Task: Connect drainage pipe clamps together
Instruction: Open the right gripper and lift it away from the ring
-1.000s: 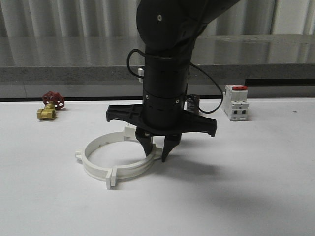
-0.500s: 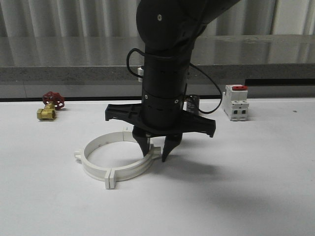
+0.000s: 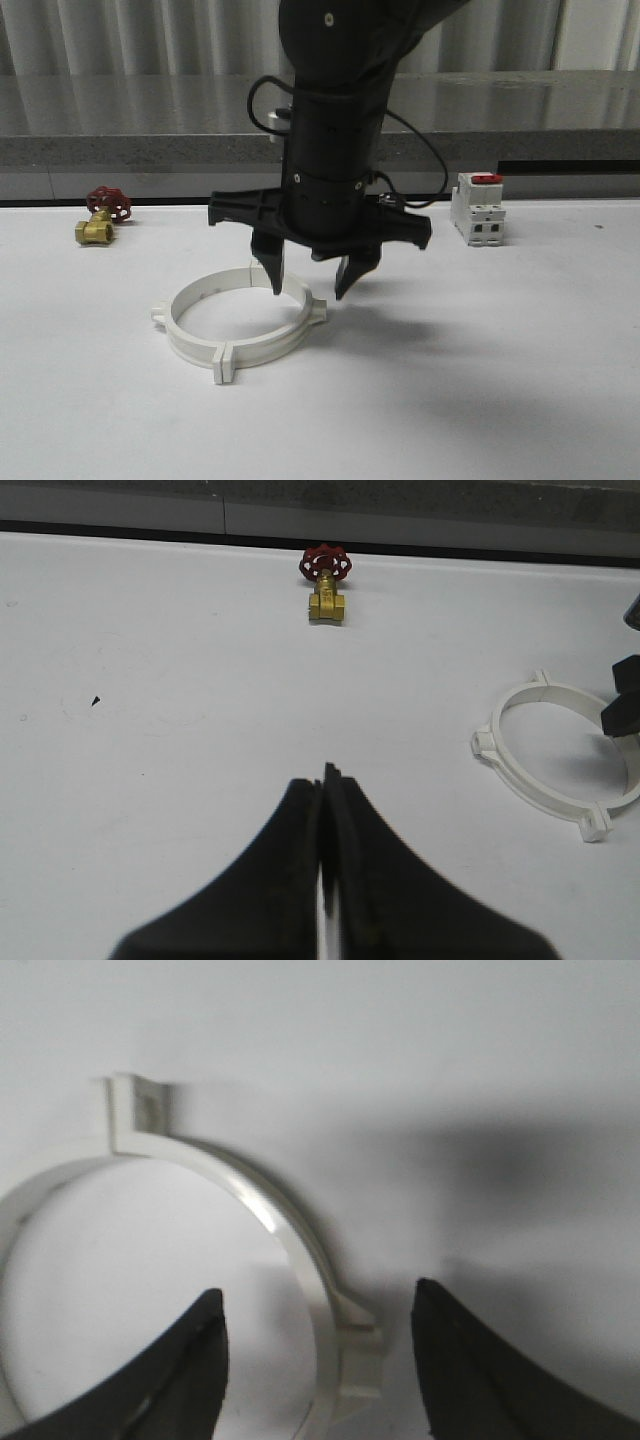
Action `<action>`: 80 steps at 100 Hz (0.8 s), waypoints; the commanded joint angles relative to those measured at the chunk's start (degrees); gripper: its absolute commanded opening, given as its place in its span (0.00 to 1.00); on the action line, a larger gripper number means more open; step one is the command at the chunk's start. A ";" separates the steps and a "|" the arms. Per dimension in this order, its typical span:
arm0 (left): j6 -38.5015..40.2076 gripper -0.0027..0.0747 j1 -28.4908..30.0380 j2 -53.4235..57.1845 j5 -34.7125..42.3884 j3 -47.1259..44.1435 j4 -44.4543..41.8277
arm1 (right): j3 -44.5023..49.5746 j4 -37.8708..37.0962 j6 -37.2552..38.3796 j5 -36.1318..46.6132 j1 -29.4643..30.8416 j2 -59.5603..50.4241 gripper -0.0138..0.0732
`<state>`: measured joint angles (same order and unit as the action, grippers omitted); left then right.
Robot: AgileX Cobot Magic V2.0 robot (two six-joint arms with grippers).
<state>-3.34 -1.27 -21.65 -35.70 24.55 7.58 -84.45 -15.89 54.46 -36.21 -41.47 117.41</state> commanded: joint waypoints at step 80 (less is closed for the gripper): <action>-0.08 0.01 0.15 -0.30 3.96 1.49 0.97 | 30.62 -6.64 -23.57 0.10 24.82 -56.64 0.65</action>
<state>-3.34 -1.27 -21.65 -35.70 24.55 7.58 -56.30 -21.11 31.91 -38.02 -18.31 68.48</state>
